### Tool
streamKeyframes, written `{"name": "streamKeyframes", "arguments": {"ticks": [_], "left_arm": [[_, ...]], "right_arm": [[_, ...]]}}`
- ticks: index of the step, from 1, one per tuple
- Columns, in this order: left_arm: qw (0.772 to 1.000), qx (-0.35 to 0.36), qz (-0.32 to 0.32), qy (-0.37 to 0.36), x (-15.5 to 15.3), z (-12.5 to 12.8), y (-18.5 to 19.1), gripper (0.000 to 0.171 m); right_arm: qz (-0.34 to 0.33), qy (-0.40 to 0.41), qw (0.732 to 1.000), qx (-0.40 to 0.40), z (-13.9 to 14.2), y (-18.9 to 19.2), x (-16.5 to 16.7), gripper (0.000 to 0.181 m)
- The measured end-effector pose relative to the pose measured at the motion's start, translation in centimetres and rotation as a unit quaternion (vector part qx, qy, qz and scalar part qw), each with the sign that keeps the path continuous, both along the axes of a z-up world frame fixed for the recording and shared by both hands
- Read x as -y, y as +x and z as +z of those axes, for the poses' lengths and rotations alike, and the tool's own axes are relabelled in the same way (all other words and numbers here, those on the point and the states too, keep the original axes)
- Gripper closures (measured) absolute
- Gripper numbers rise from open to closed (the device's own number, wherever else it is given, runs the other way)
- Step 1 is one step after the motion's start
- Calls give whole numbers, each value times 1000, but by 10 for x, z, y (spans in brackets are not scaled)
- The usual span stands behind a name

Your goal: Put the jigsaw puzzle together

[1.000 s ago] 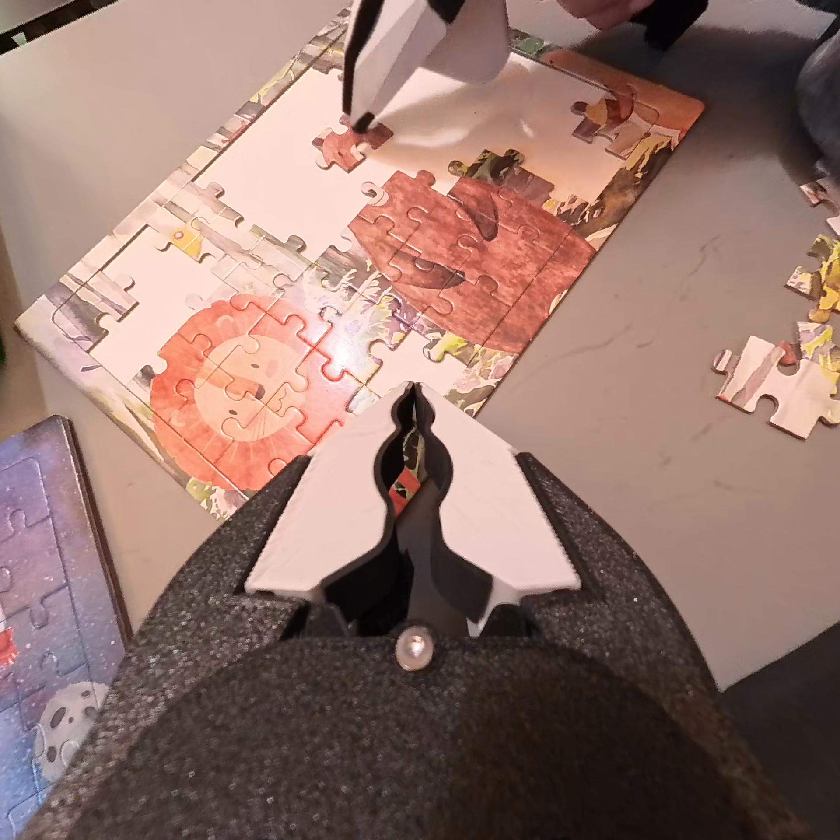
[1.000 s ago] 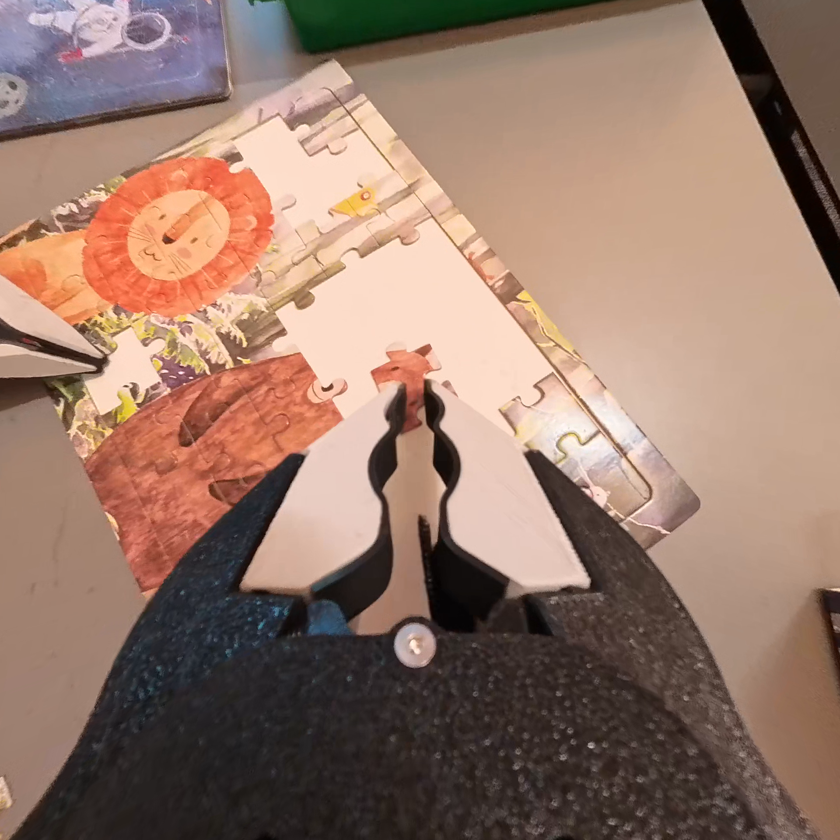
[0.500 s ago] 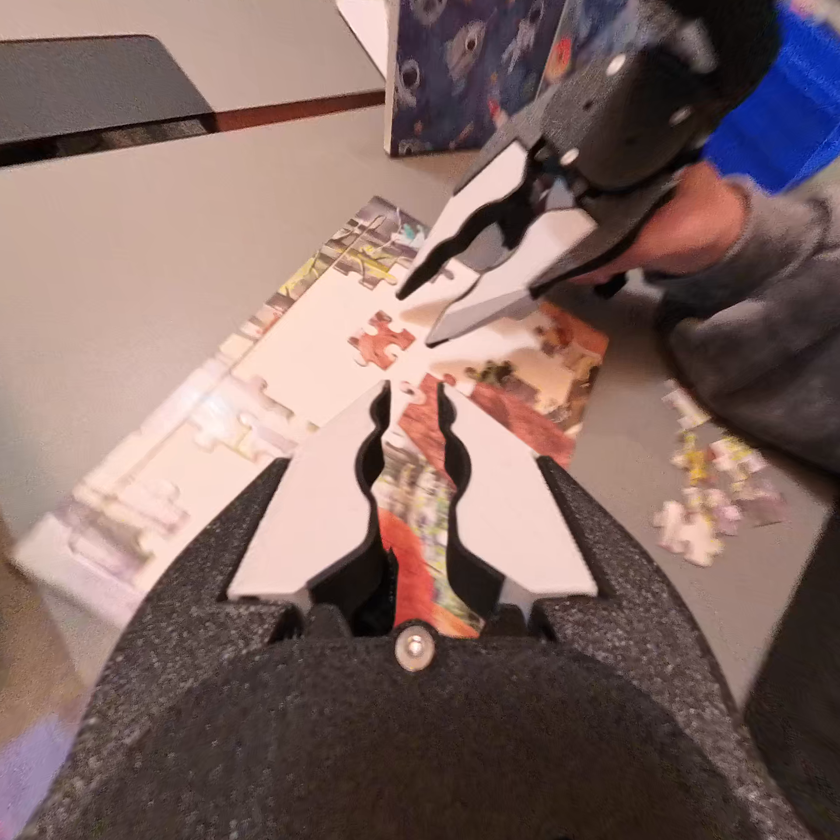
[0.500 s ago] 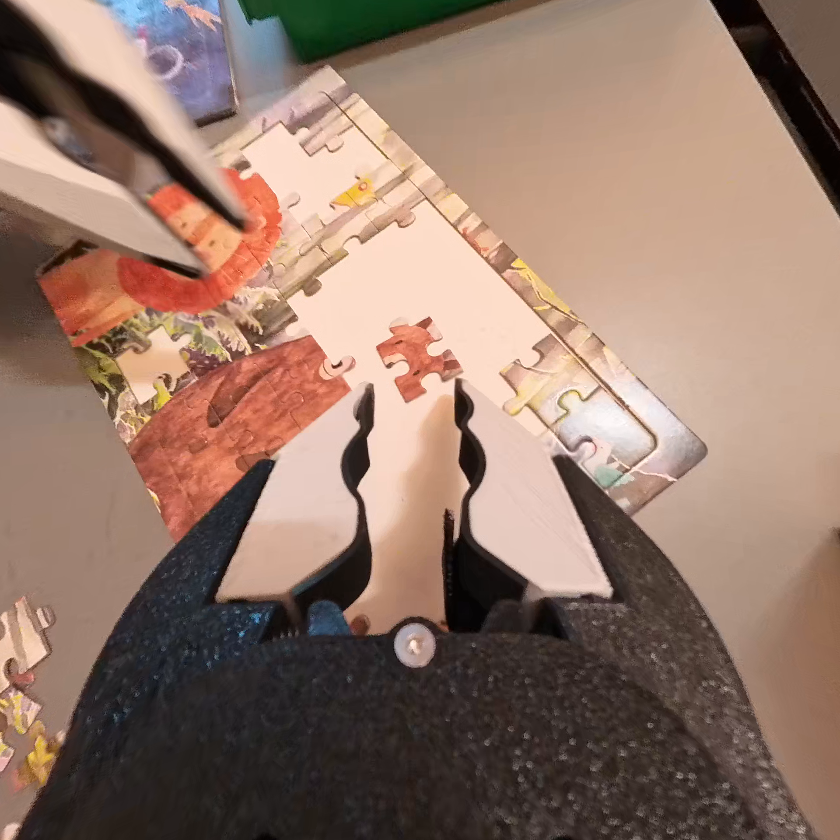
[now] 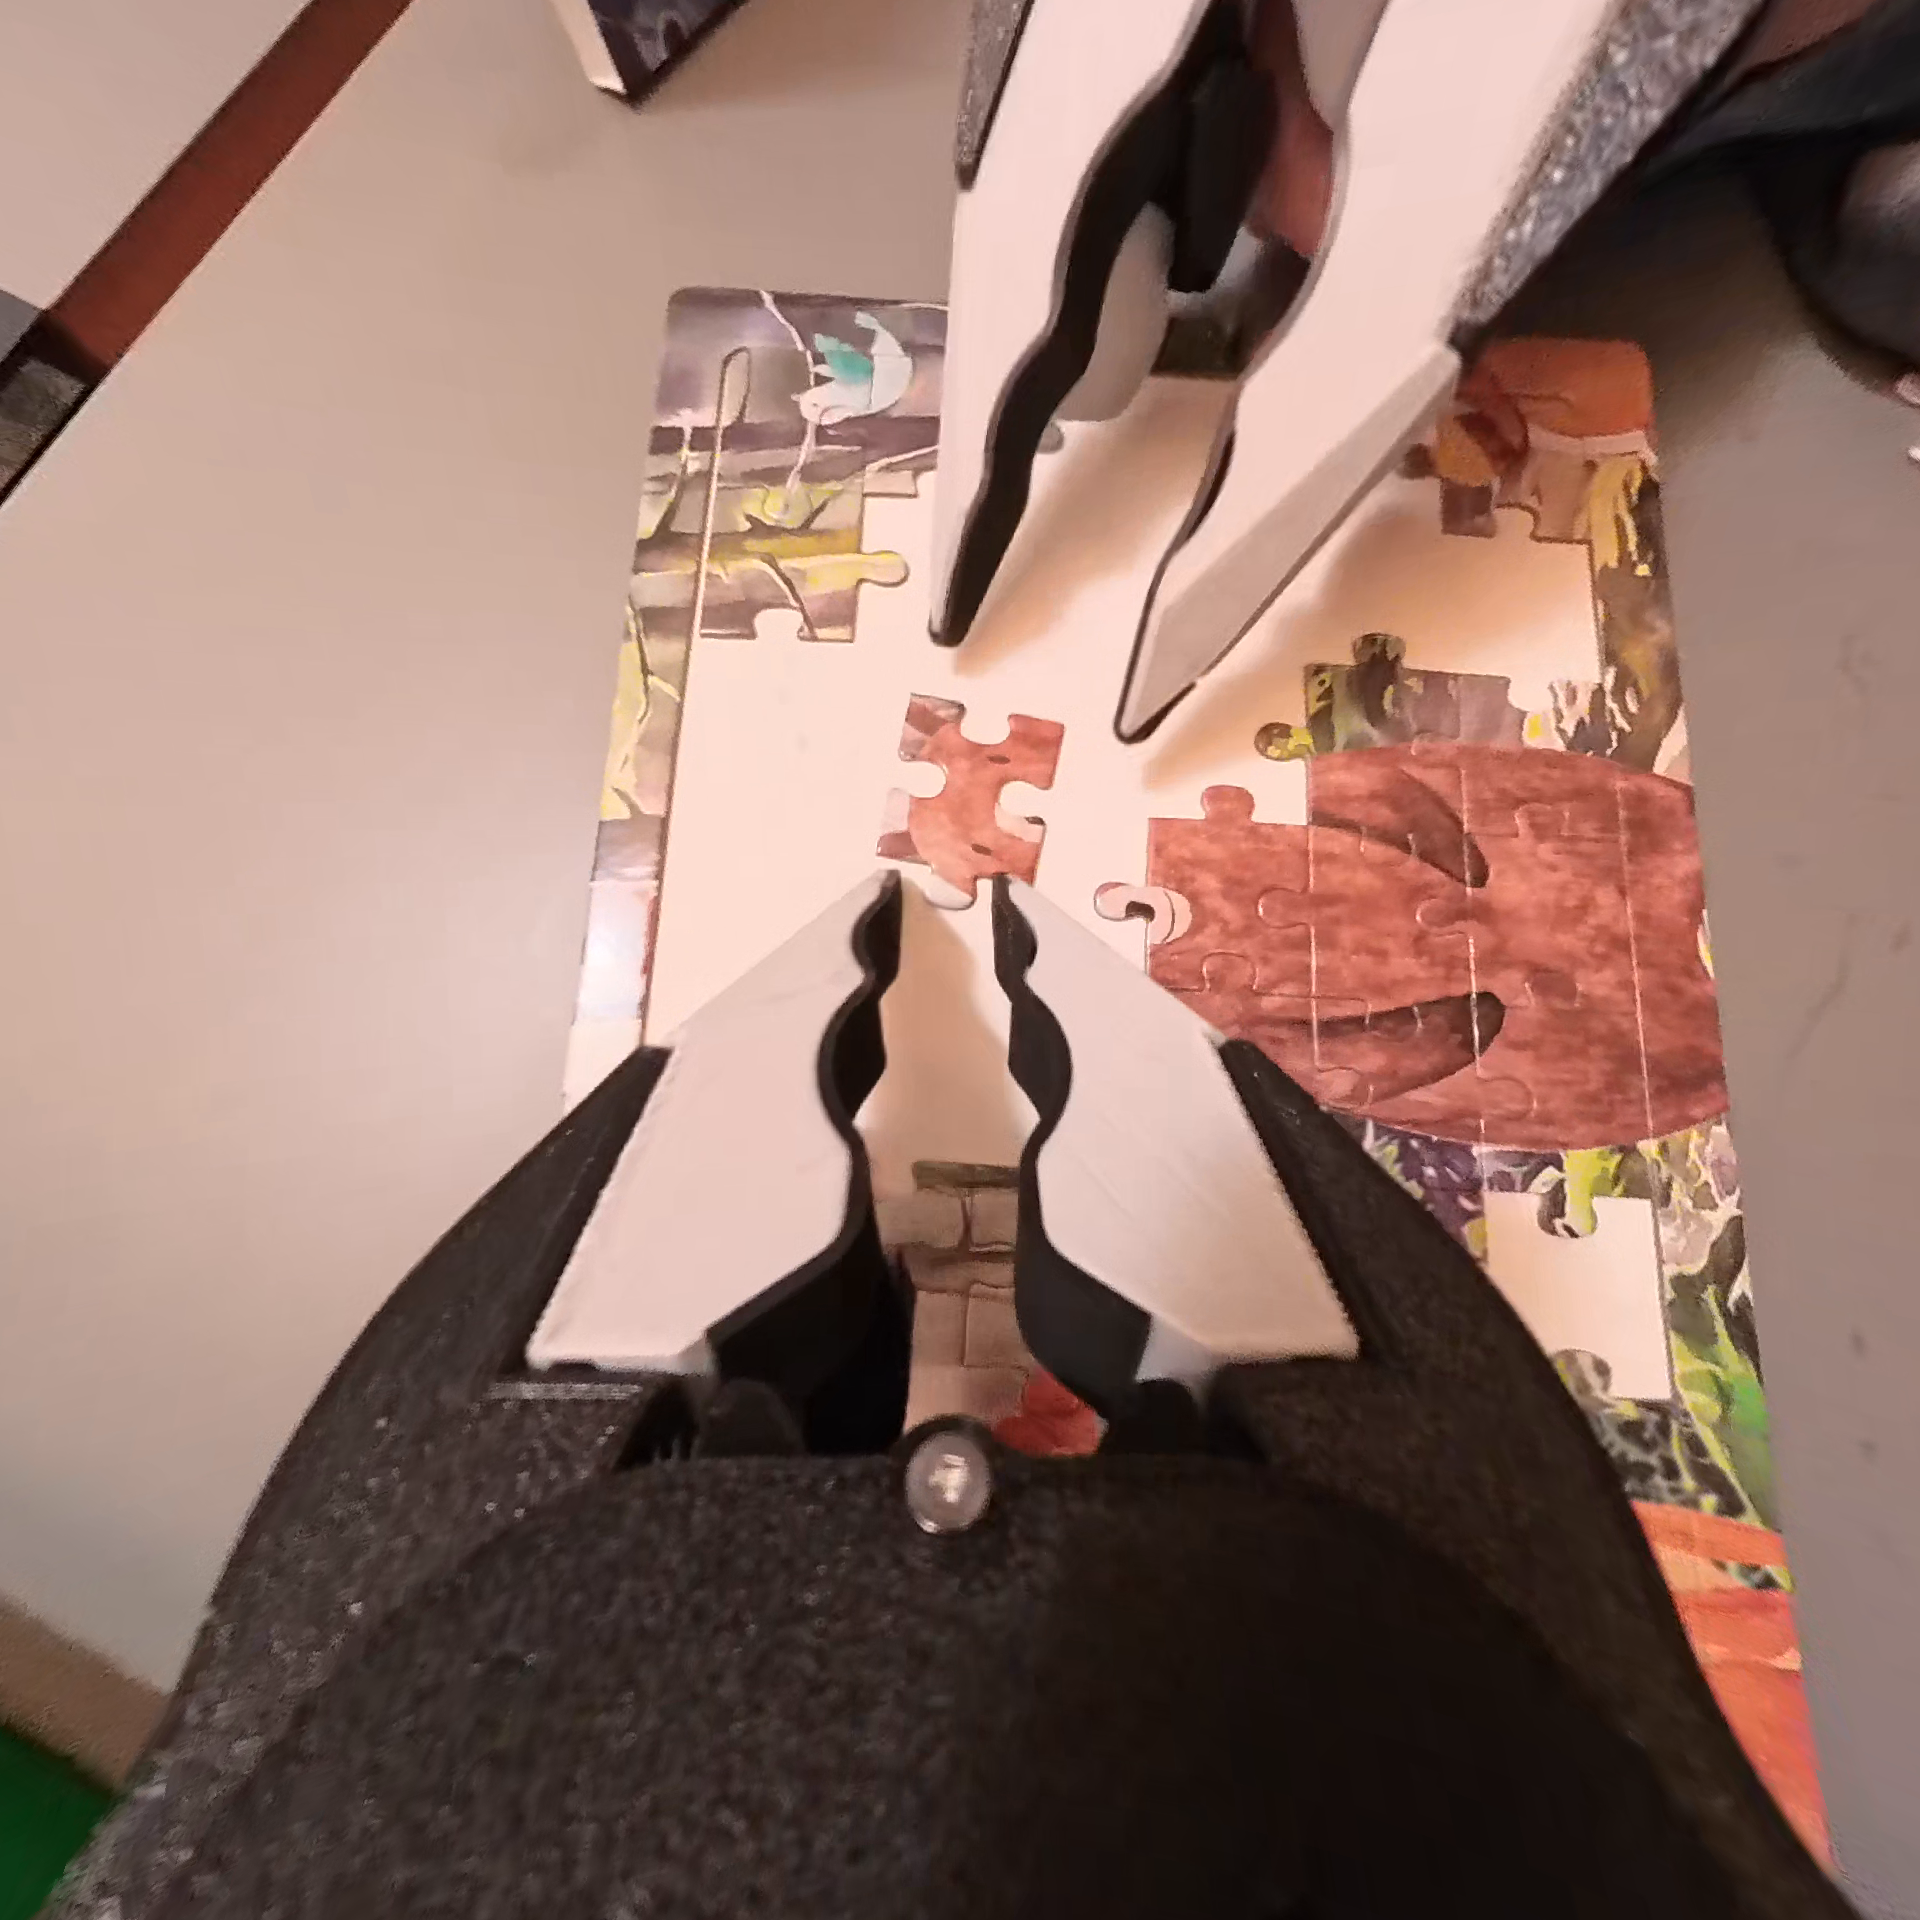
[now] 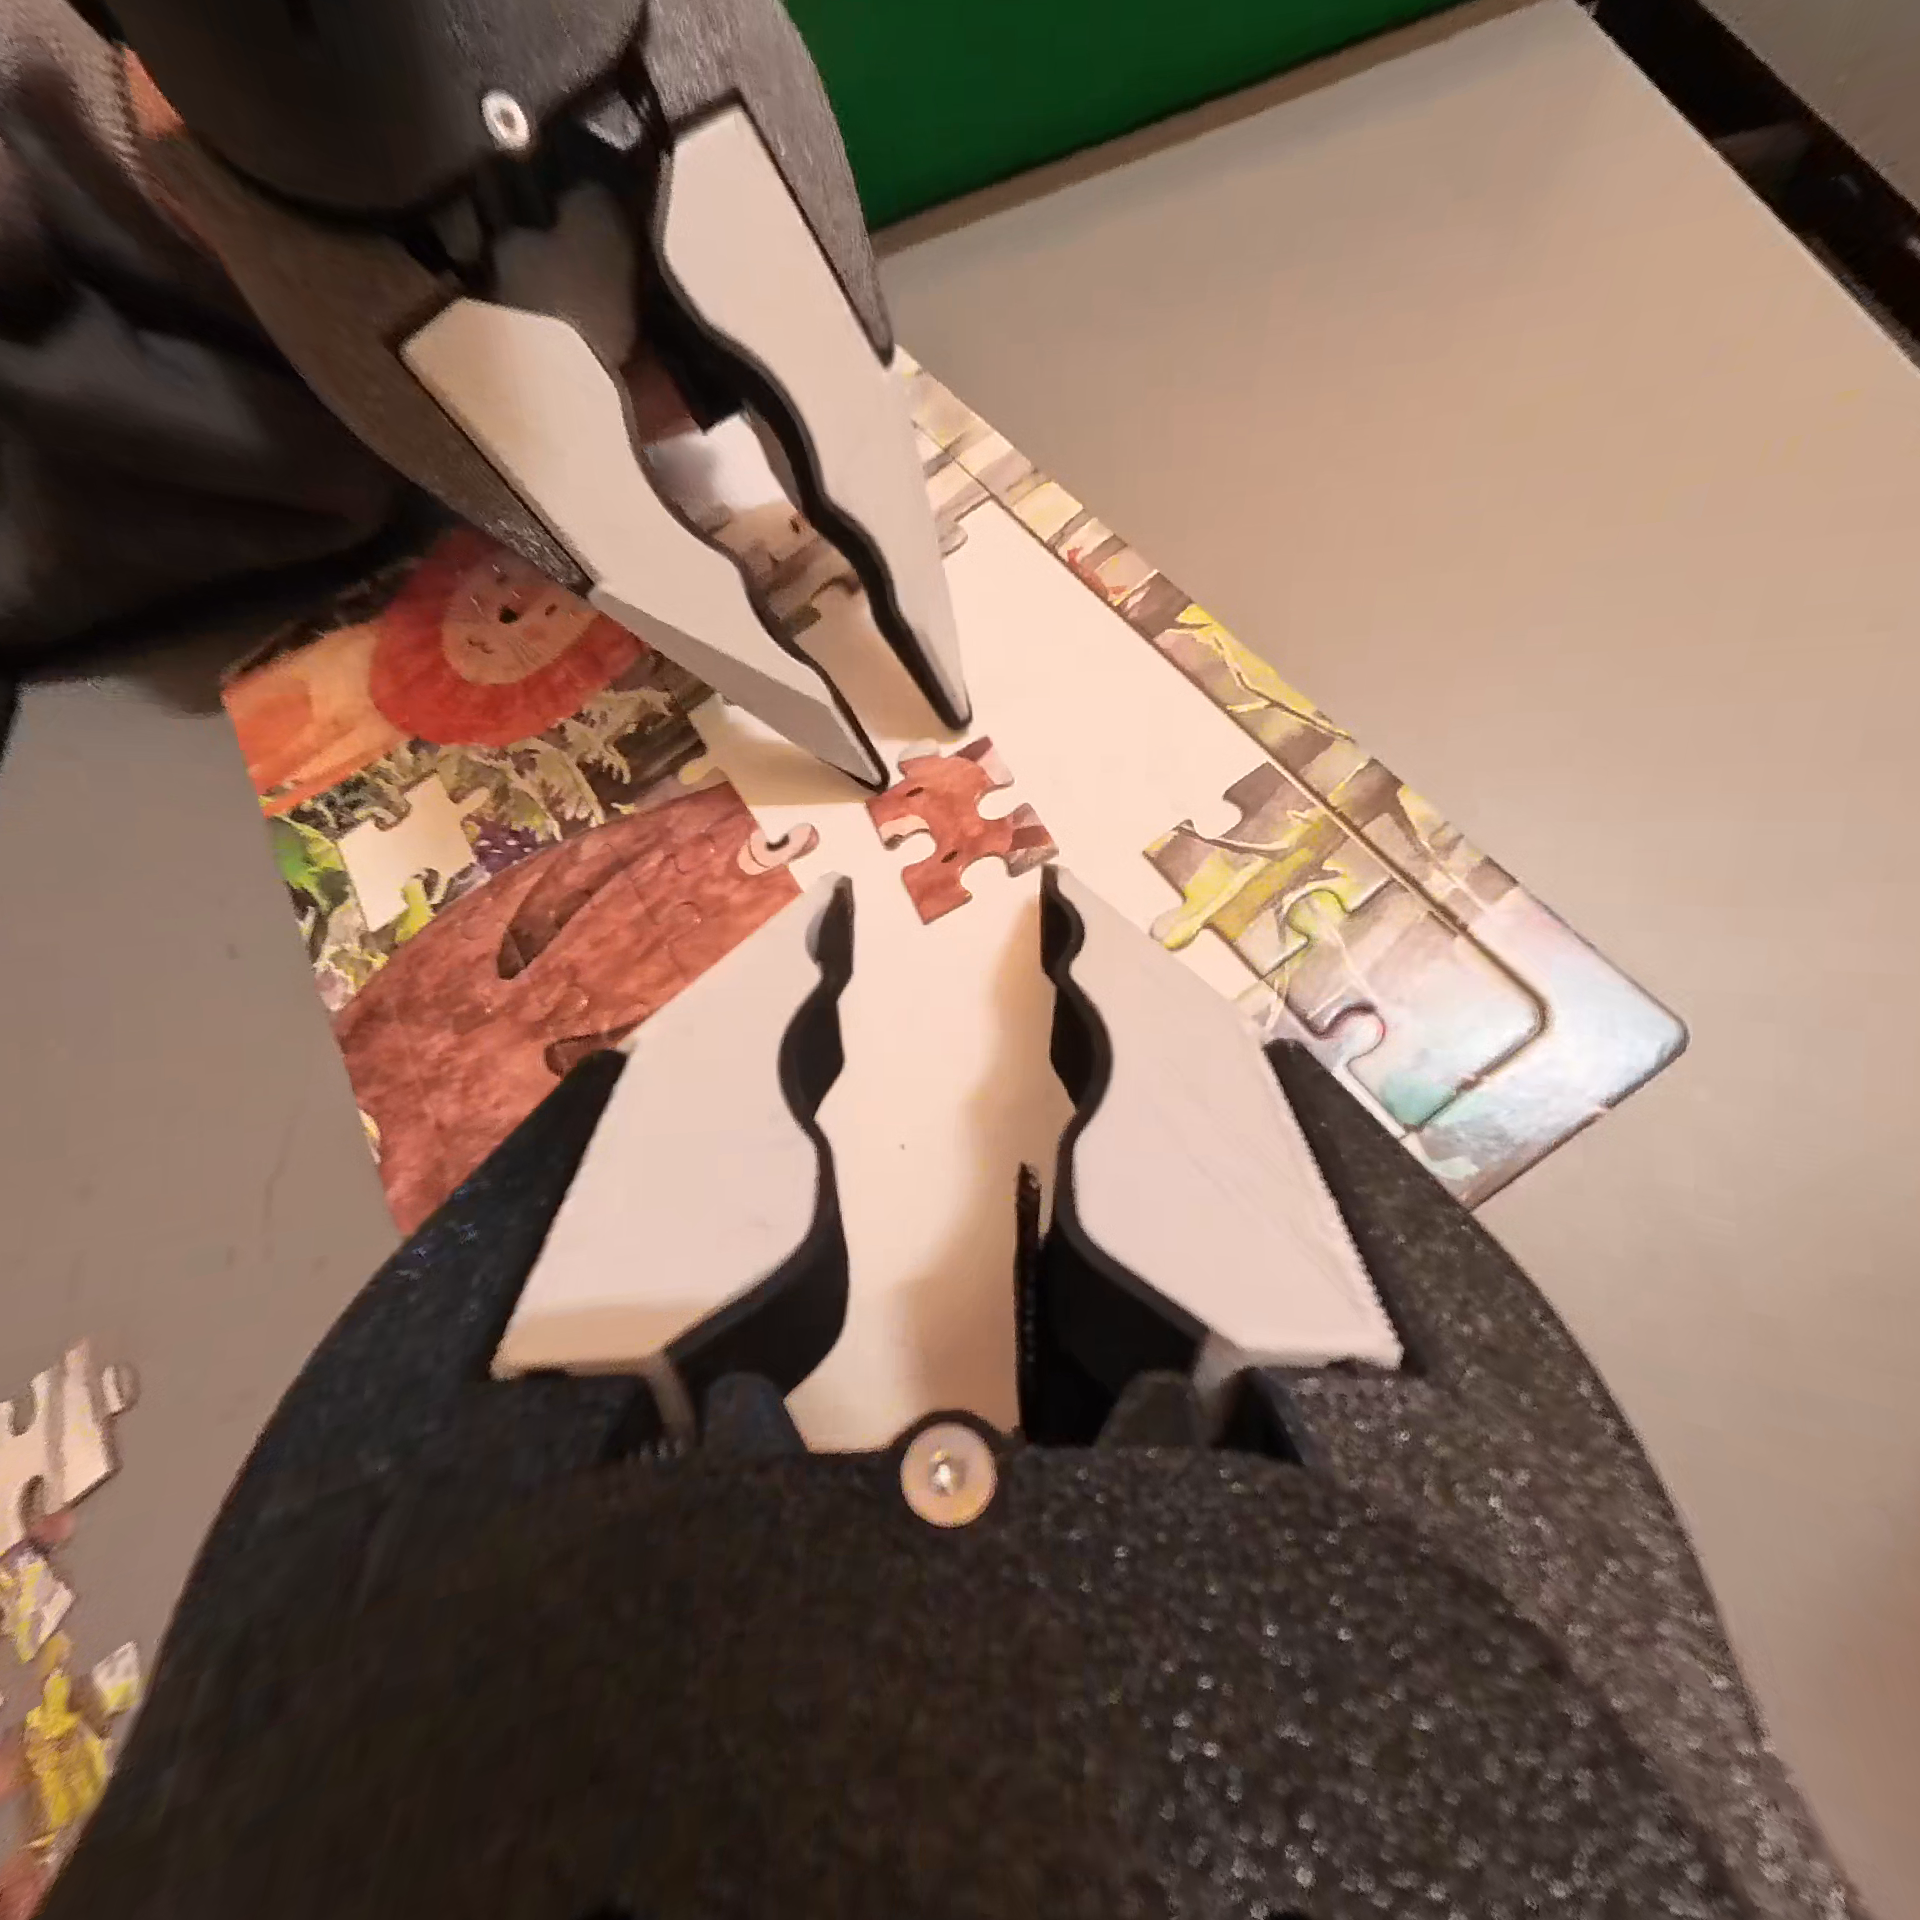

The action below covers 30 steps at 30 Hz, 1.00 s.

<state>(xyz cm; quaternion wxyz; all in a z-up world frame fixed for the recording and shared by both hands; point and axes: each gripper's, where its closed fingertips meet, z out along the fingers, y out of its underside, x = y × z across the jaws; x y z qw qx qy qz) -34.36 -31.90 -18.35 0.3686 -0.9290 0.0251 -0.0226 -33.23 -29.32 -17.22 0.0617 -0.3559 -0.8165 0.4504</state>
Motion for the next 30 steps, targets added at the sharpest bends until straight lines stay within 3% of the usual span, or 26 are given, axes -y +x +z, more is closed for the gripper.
{"name": "streamKeyframes", "arguments": {"ticks": [4, 6, 13, 22, 25, 28, 30], "left_arm": [[1000, 7, -18, 7, -1, 0, 1, 156], [1000, 11, -24, 5, -1, 0, 1, 163], [1000, -3, -17, 10, -1, 1, 3, 164], [1000, 9, -2, 19, 14, 23, 18, 164], [1000, -11, 9, -2, 21, 12, 15, 164], [1000, -2, 13, -2, 21, 6, 16, 164], [1000, -1, 12, -1, 21, 4, 17, 164]], "right_arm": [[5, -32, 999, 27, 2, 1, 1, 145], [8, -28, 999, 29, 0, 2, 2, 145], [17, -8, 1000, 21, -3, 5, 4, 146], [35, -19, 999, 21, 0, 10, 7, 147], [39, 11, 999, 5, -3, 12, 11, 156], [32, 27, 999, -15, 0, 8, 20, 181], [26, 28, 999, -15, 1, 5, 27, 181]]}}
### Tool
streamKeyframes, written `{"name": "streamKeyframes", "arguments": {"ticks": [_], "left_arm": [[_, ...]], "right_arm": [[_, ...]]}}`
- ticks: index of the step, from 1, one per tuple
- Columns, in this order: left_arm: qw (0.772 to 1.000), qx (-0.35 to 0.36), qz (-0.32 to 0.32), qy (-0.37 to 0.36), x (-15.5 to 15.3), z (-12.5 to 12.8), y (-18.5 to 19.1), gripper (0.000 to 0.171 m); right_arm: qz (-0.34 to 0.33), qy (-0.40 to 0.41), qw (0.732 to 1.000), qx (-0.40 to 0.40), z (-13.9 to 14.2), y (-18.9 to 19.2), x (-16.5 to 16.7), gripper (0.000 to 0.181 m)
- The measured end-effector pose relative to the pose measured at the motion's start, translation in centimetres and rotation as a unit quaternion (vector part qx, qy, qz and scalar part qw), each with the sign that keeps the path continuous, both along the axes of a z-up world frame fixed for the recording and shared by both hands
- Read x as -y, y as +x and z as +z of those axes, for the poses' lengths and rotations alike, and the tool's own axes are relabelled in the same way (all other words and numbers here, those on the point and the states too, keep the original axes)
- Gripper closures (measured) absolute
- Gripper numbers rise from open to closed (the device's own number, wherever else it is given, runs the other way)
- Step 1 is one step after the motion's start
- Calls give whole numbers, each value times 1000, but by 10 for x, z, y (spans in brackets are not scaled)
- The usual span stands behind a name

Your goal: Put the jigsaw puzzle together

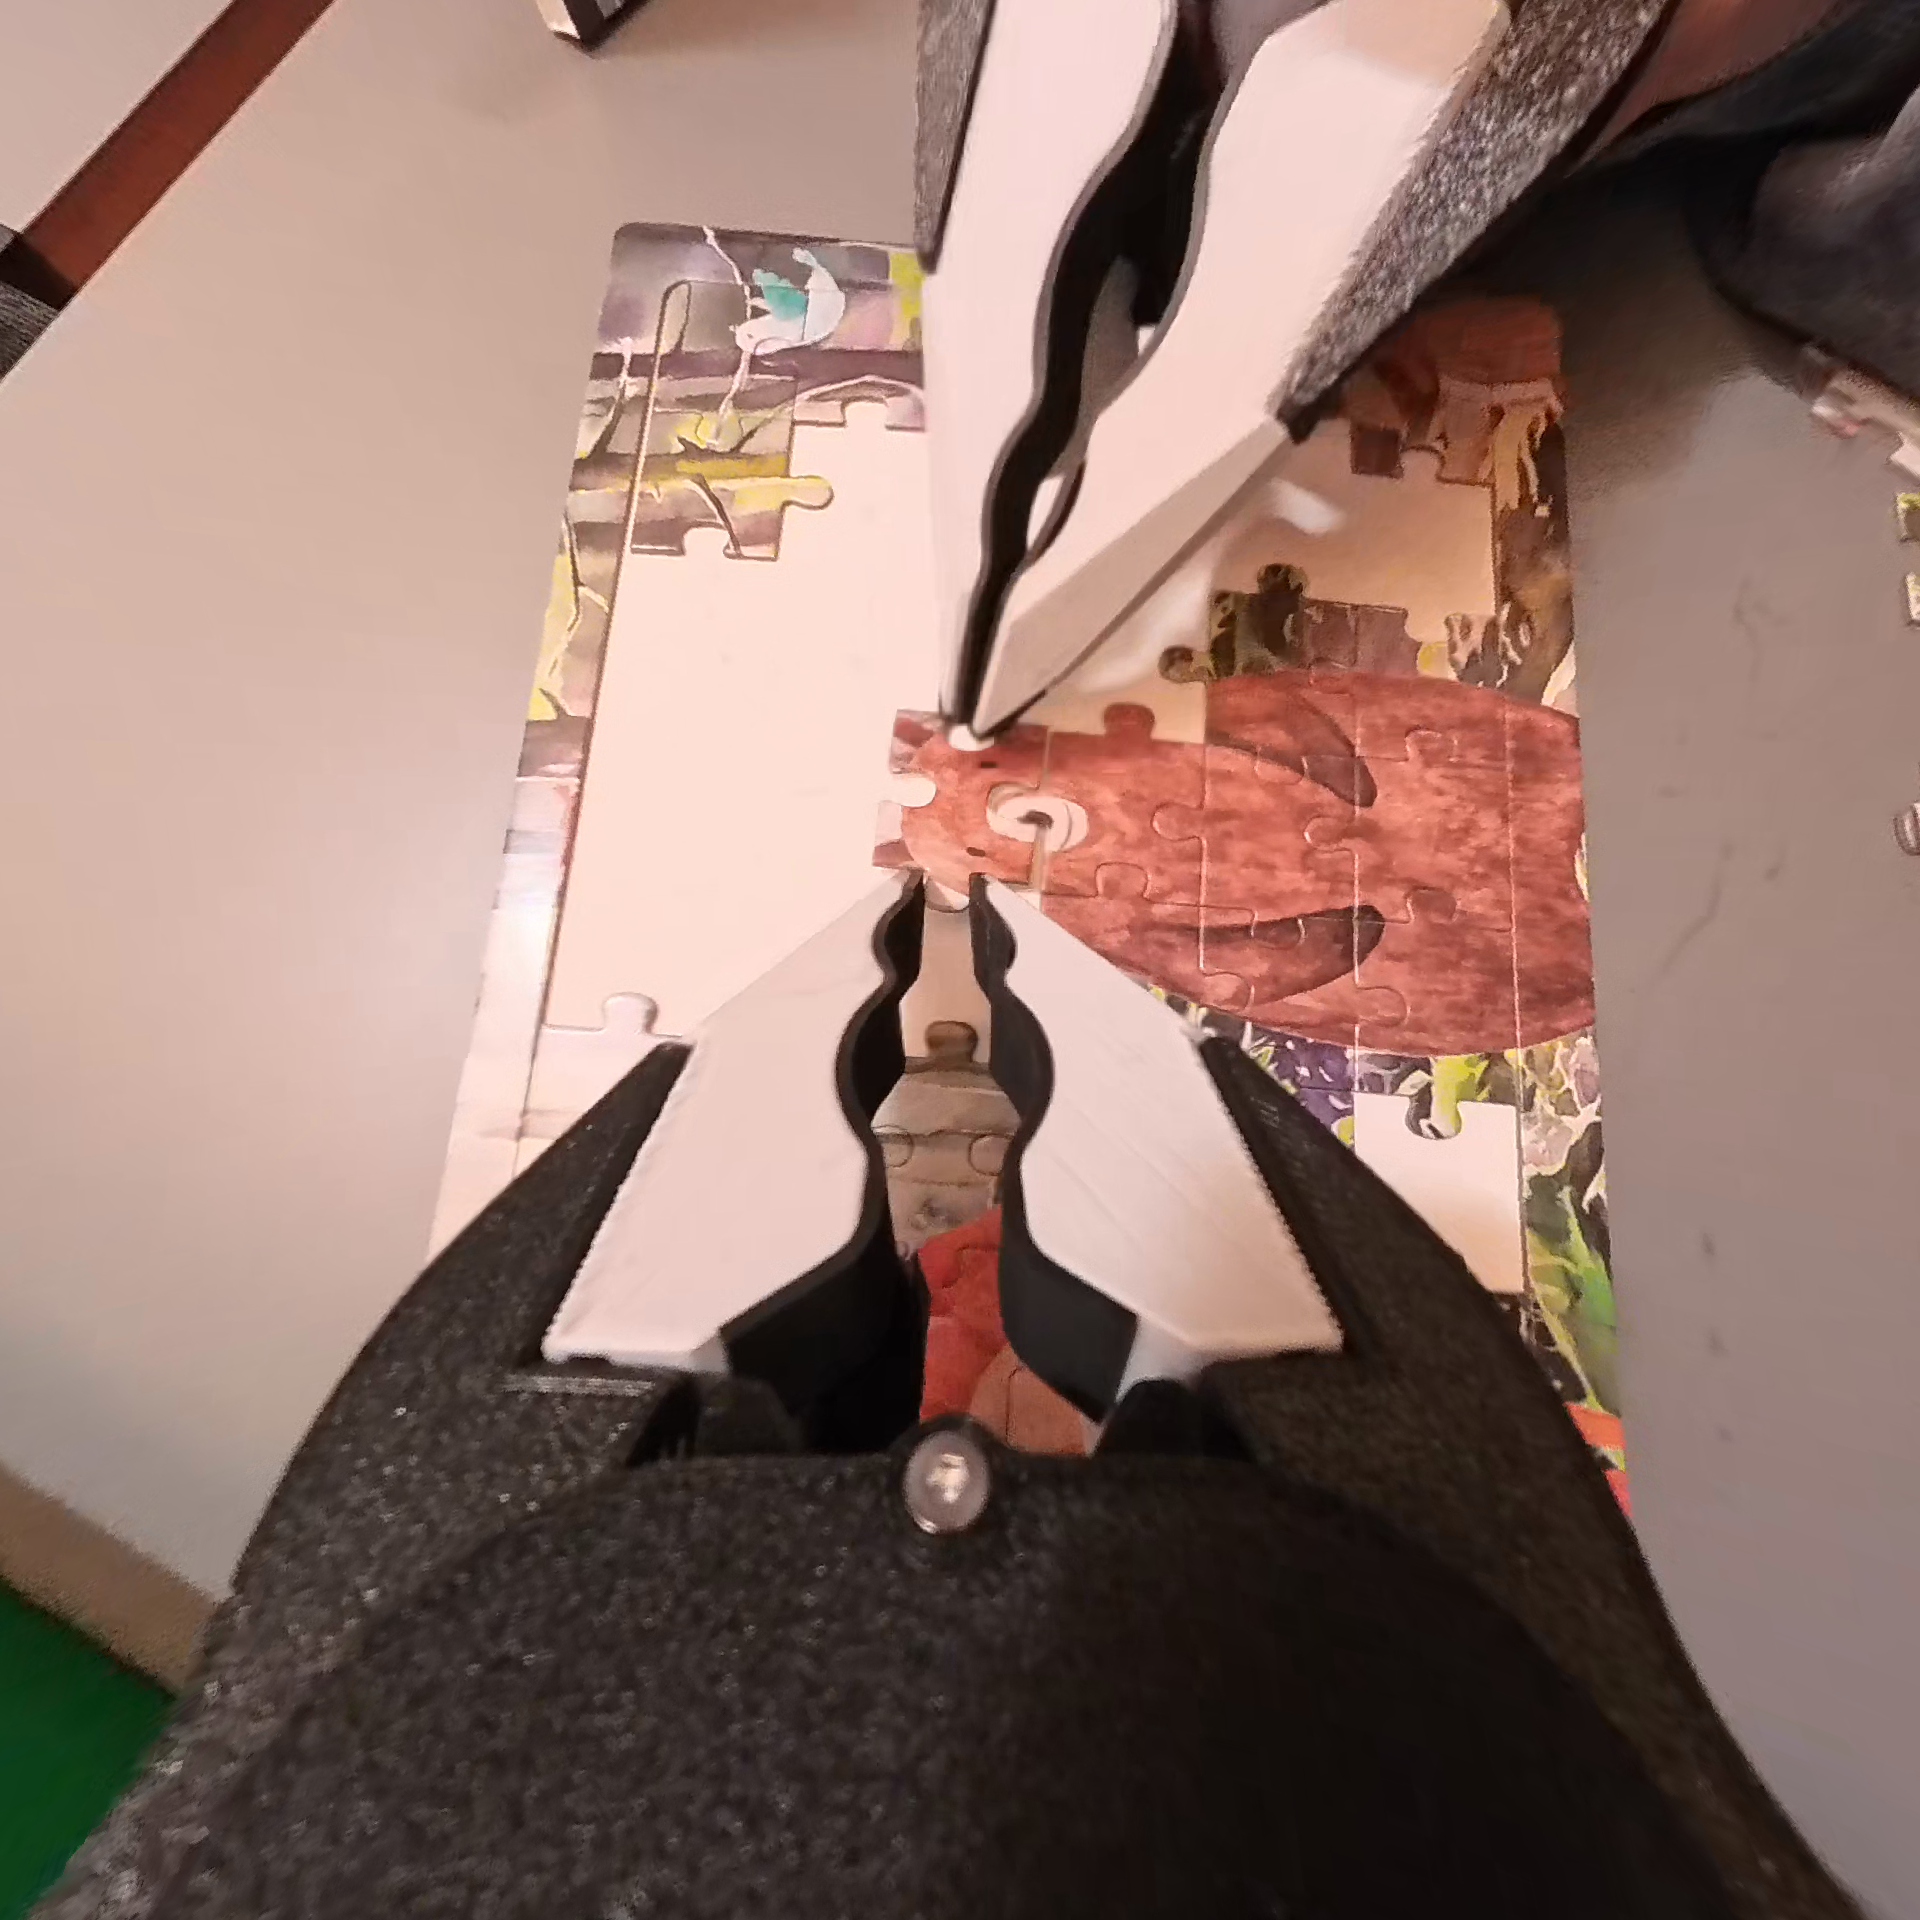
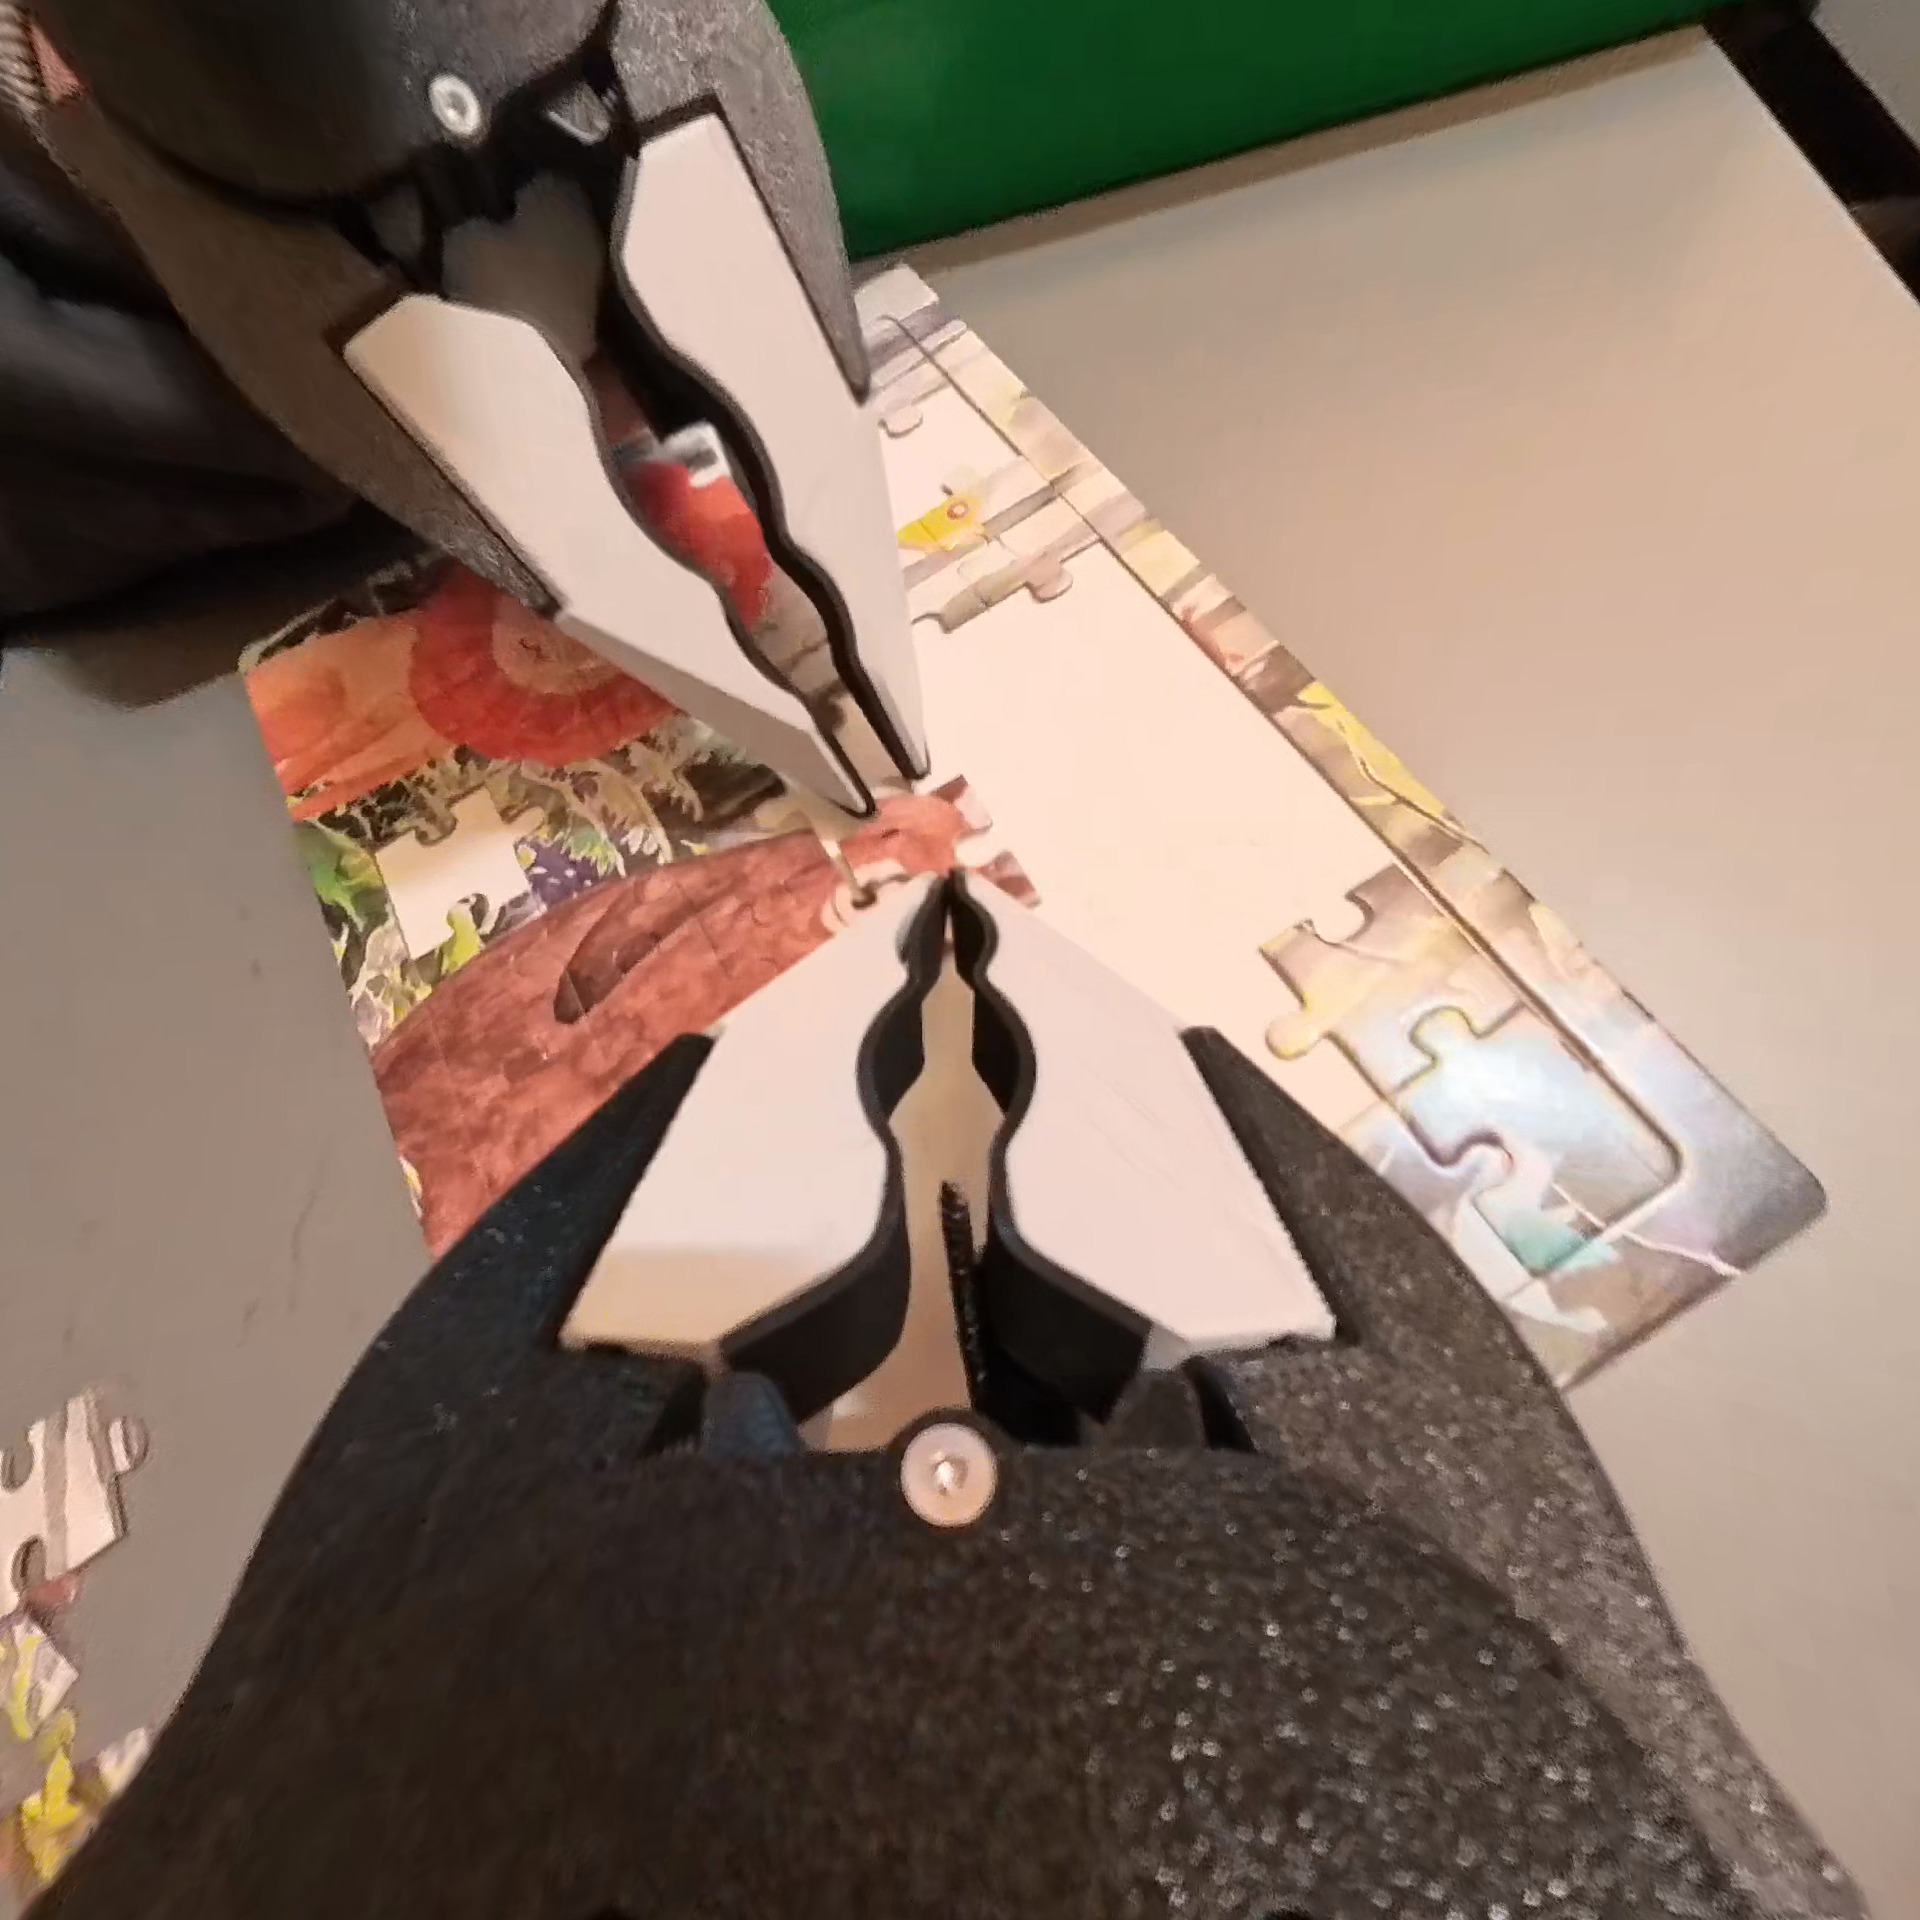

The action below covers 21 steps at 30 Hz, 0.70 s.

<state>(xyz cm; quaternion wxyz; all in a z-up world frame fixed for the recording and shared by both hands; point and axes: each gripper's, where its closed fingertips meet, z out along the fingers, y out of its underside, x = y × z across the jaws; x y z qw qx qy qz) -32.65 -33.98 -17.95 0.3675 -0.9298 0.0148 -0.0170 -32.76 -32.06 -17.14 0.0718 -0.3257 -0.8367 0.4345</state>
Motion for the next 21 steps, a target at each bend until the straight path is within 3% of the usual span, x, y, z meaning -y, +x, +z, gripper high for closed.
{"name": "streamKeyframes", "arguments": {"ticks": [8, 13, 21], "left_arm": [[1000, 2, 6, -1, 0, -2, 3, 163], [1000, 6, 4, 21, -4, 13, 8, 166], [1000, 13, 3, 2, -10, -1, 14, 170]], "right_arm": [[-3, 16, 1000, 15, -10, -1, 1, 181], [-3, 27, 1000, 3, -10, -3, 2, 181], [-2, 33, 999, -12, -8, -5, 1, 181]]}}
